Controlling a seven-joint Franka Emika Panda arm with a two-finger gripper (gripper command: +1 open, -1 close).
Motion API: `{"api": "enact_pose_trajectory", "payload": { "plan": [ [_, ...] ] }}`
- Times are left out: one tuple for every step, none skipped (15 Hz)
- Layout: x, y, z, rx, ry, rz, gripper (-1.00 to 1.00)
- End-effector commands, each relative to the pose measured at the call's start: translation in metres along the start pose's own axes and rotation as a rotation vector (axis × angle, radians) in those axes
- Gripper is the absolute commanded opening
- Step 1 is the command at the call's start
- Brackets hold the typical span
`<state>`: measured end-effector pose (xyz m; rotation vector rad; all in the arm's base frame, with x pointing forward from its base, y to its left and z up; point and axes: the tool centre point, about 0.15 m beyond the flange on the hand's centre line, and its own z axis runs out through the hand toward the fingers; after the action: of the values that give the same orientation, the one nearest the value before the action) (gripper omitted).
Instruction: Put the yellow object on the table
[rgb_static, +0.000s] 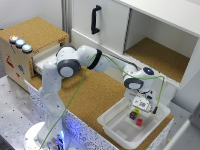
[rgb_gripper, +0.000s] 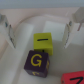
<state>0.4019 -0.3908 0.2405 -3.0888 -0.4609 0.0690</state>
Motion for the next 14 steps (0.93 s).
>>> {"api": "enact_pose_trajectory", "payload": {
  "plan": [
    [0.025,0.025,0.032,0.084,-0.038,0.013,1.00],
    [0.026,0.025,0.032,0.074,-0.037,0.022,-1.00],
    [0.026,0.025,0.029,0.065,-0.022,0.031,-1.00],
    [0.026,0.025,0.027,0.062,-0.019,0.032,-1.00],
    [0.024,0.024,0.026,0.059,-0.020,0.034,-1.00],
    [0.022,0.024,0.026,0.057,-0.024,0.035,-1.00],
    [0.019,0.024,0.027,0.054,-0.033,0.037,-1.00],
    [0.017,0.023,0.029,0.056,-0.039,0.043,-1.00],
    [0.015,0.022,0.030,0.057,-0.040,0.047,-1.00],
    [0.014,0.020,0.031,0.057,-0.040,0.053,-1.00],
    [0.014,0.019,0.030,0.061,-0.038,0.056,-1.00],
    [0.014,0.017,0.029,0.060,-0.034,0.057,-1.00],
    [0.014,0.015,0.028,0.056,-0.031,0.060,-1.00],
    [0.014,0.013,0.024,0.054,-0.024,0.066,-1.00]
  ]
}}
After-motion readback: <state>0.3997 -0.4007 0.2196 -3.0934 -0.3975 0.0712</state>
